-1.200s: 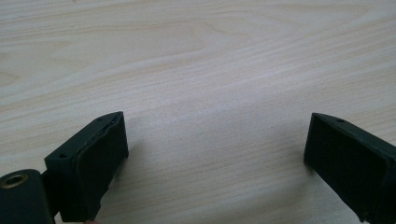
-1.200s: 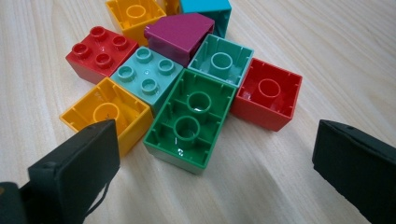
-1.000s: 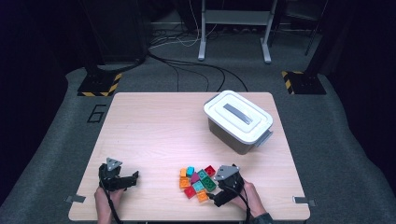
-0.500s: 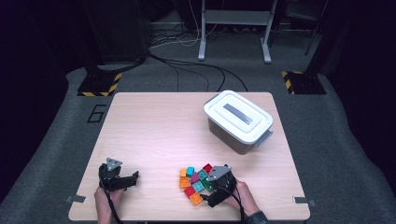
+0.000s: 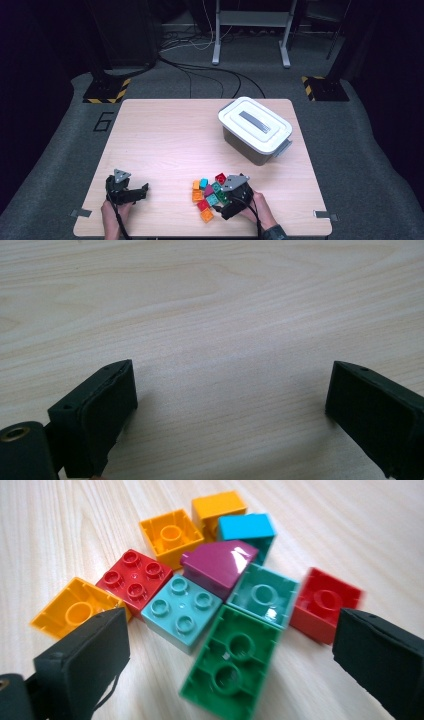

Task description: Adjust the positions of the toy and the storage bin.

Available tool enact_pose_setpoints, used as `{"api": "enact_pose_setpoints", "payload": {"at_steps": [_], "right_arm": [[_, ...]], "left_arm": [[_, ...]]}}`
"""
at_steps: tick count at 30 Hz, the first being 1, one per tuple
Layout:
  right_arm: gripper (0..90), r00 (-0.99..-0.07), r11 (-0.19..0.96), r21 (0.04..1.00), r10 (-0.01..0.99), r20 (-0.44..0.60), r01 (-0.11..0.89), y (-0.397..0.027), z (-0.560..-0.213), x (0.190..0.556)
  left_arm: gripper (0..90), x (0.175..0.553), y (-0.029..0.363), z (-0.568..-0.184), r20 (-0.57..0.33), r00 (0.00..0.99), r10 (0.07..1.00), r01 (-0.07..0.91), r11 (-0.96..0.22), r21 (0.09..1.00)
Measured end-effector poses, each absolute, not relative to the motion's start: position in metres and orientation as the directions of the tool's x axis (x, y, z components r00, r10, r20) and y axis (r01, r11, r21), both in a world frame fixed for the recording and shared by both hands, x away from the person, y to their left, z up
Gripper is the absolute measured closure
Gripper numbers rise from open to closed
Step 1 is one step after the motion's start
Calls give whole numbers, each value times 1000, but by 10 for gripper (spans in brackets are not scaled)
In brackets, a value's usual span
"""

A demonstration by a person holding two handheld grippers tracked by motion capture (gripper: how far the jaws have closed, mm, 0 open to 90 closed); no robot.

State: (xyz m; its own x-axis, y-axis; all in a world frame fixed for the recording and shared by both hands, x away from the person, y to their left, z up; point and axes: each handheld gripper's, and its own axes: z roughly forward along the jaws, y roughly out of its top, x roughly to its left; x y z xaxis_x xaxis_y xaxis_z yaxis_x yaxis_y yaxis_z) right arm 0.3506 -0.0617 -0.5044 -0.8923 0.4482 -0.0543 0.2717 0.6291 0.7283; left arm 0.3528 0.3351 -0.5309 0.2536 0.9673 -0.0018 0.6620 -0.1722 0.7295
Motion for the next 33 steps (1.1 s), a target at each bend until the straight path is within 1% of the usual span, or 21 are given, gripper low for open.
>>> {"api": "enact_pose_setpoints", "payload": {"at_steps": [6,9,10,11,12,13,14,15,16,18,19,21,23,26,30,33], "right_arm": [[25,-881,626,728,469,-65,279,-82,-498,349],[43,-870,627,714,491,-54,310,-90,-503,353],[51,-871,635,709,487,-60,306,-92,-506,354],[96,-876,637,706,480,-50,308,-94,-509,356],[96,-876,637,706,480,-50,308,-94,-509,356],[138,-883,638,706,469,-40,307,-95,-511,356],[158,-888,638,707,460,-32,305,-95,-512,355],[179,-893,646,706,448,-41,291,-95,-513,354],[232,-902,654,704,429,-45,276,-92,-514,352],[291,-917,687,684,393,-63,247,-85,-516,350],[310,-924,692,684,377,-68,232,-82,-518,350],[324,-925,689,685,374,-58,236,-80,-518,349],[366,-931,686,691,360,-53,226,-72,-518,349],[377,-938,685,694,344,-39,222,-65,-518,350],[384,-936,678,700,350,-41,223,-59,-519,351],[389,-934,669,704,355,-24,237,-53,-520,353]], "left_arm": [[59,353,335,-531,-2,253,968,661,-172,730],[59,353,335,-531,-1,253,968,661,-172,730],[59,353,335,-531,-1,253,967,661,-173,730],[59,353,335,-531,0,253,967,661,-173,730],[59,353,335,-531,0,253,967,661,-173,730],[59,353,335,-531,2,256,967,662,-177,728],[59,353,335,-531,0,254,967,661,-174,729],[59,353,335,-531,0,253,967,661,-173,730],[59,353,335,-531,0,254,967,661,-173,730],[59,353,335,-531,0,254,967,661,-174,730],[59,353,335,-531,1,254,967,661,-174,730],[59,353,335,-531,0,254,967,661,-173,730],[59,353,335,-531,0,254,967,661,-174,730],[60,353,335,-531,3,257,966,661,-178,729],[62,353,335,-531,1,254,967,660,-174,731],[62,353,335,-531,3,257,966,662,-178,728]]}}
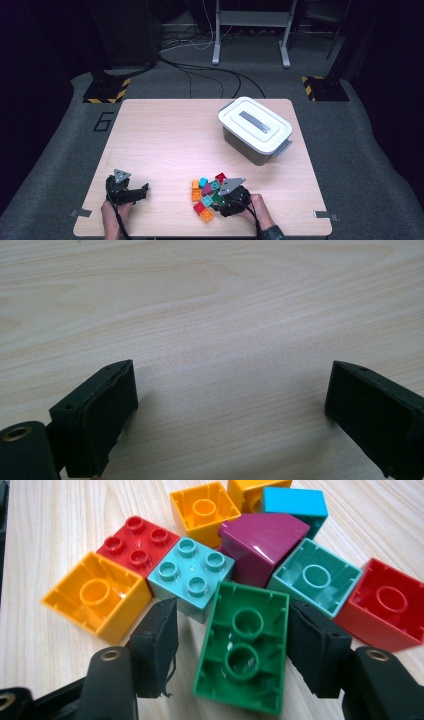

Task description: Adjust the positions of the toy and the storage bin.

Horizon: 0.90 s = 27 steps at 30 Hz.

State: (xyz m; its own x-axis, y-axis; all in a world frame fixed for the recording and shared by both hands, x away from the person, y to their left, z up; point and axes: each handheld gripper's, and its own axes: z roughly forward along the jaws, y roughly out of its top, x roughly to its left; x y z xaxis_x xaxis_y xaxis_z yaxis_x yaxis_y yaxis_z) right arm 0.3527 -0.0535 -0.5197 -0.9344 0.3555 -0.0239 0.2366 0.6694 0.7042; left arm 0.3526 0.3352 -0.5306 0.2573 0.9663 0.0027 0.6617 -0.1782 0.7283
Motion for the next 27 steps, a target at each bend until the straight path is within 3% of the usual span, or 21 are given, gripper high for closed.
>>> {"api": "enact_pose_setpoints", "payload": {"at_steps": [3,10,18,23,27], "right_arm": [[376,-933,663,709,358,-16,242,-50,-520,353],[227,-912,599,748,410,20,286,-65,-511,350],[380,-891,579,744,451,47,332,-92,-511,341],[568,-896,601,732,443,29,320,-81,-515,342],[578,-901,606,735,434,16,305,-67,-516,344]], "left_arm": [[62,353,335,-531,1,255,967,660,-175,731],[63,352,335,-531,4,255,967,661,-177,729],[63,352,335,-530,4,257,966,663,-180,727],[63,352,335,-530,5,259,966,662,-181,727],[63,353,335,-531,3,256,967,661,-177,729]]}}
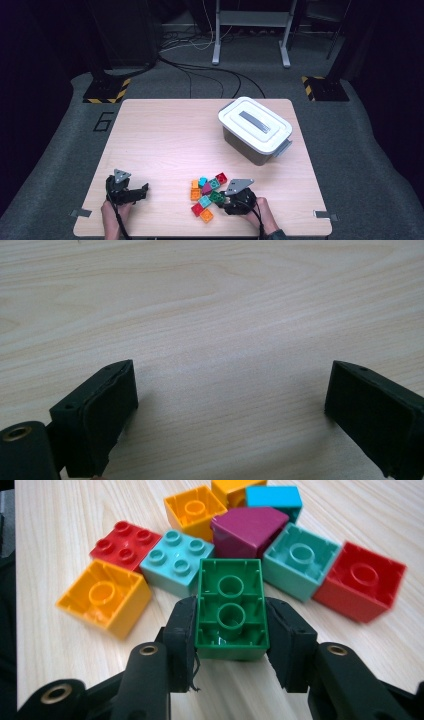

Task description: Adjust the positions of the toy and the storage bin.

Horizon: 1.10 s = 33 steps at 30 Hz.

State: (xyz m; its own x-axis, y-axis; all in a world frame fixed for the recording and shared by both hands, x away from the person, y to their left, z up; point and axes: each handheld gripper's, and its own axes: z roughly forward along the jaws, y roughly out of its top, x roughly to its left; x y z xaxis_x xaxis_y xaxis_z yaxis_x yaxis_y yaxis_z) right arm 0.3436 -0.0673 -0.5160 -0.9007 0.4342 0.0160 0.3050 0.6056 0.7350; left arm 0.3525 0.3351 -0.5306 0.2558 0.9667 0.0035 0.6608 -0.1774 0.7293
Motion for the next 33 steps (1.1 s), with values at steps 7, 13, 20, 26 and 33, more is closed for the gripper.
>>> {"api": "enact_pose_setpoints", "payload": {"at_steps": [7,13,20,26,33], "right_arm": [[578,-909,606,742,416,13,288,-48,-517,349],[418,-902,599,741,432,20,303,-45,-517,352],[304,-836,463,813,546,51,352,-83,-499,358],[297,-770,427,799,634,71,424,-94,-497,380],[418,-787,443,762,601,138,472,-79,-509,392]], "left_arm": [[63,352,335,-530,4,257,966,661,-179,728],[64,352,335,-530,5,259,966,662,-181,728],[64,352,335,-530,5,259,966,661,-181,728],[65,353,334,-531,-3,253,967,657,-170,735],[65,353,335,-531,2,258,966,660,-178,730]]}}
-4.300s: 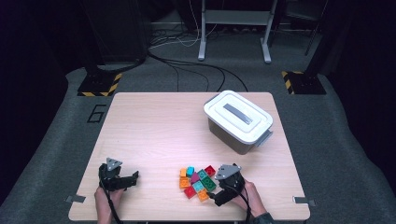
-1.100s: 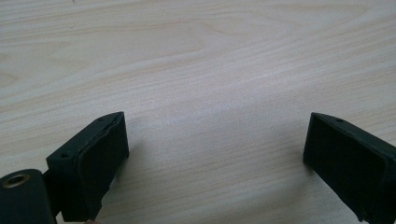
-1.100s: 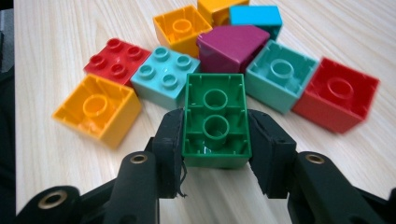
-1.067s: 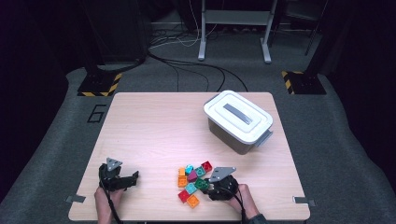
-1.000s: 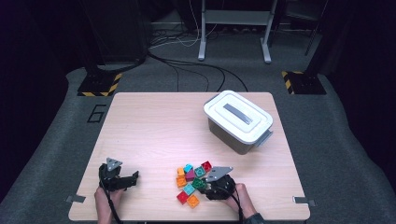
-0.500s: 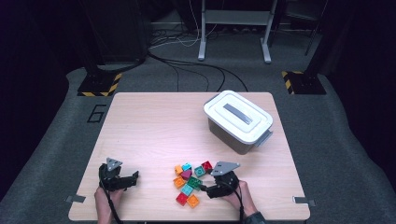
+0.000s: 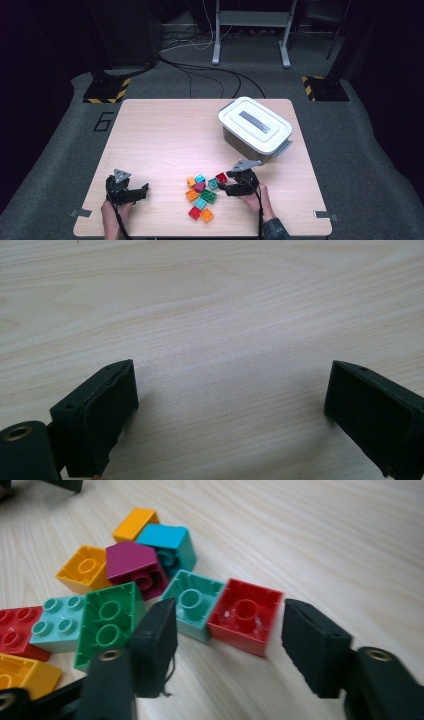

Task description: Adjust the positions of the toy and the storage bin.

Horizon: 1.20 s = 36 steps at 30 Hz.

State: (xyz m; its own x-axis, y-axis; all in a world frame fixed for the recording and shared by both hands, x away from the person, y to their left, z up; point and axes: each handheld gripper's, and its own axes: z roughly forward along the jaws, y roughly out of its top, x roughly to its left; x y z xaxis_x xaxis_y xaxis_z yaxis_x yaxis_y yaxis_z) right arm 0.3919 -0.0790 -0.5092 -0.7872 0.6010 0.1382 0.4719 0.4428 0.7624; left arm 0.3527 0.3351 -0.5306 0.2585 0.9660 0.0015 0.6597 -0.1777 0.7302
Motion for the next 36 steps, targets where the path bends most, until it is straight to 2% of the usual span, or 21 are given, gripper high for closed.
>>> {"api": "enact_pose_setpoints", "payload": {"at_steps": [1,3,16,19,20,22,26,30,36], "right_arm": [[469,-797,458,755,588,140,470,-75,-510,392],[507,-808,480,742,573,138,467,-64,-513,393],[514,-833,523,732,542,109,436,-32,-516,389],[461,-825,516,735,555,105,440,-31,-514,389],[388,-820,504,742,562,106,441,-36,-511,387],[353,-817,499,745,566,106,442,-39,-510,386],[281,-796,472,763,598,91,441,-61,-500,372],[172,-779,459,775,623,67,434,-82,-490,363],[101,-763,445,788,645,47,426,-108,-471,358]], "left_arm": [[65,353,335,-531,-1,258,966,661,-176,730],[65,353,335,-531,-1,257,966,661,-175,730],[65,352,335,-530,1,260,966,664,-179,726],[65,353,335,-531,2,259,966,660,-179,730],[66,352,335,-531,2,259,966,660,-178,730],[66,352,335,-531,2,258,966,660,-178,730],[67,352,335,-531,7,259,966,658,-182,731],[67,352,335,-530,7,259,966,659,-182,730],[67,352,335,-530,3,261,965,662,-181,727]]}}
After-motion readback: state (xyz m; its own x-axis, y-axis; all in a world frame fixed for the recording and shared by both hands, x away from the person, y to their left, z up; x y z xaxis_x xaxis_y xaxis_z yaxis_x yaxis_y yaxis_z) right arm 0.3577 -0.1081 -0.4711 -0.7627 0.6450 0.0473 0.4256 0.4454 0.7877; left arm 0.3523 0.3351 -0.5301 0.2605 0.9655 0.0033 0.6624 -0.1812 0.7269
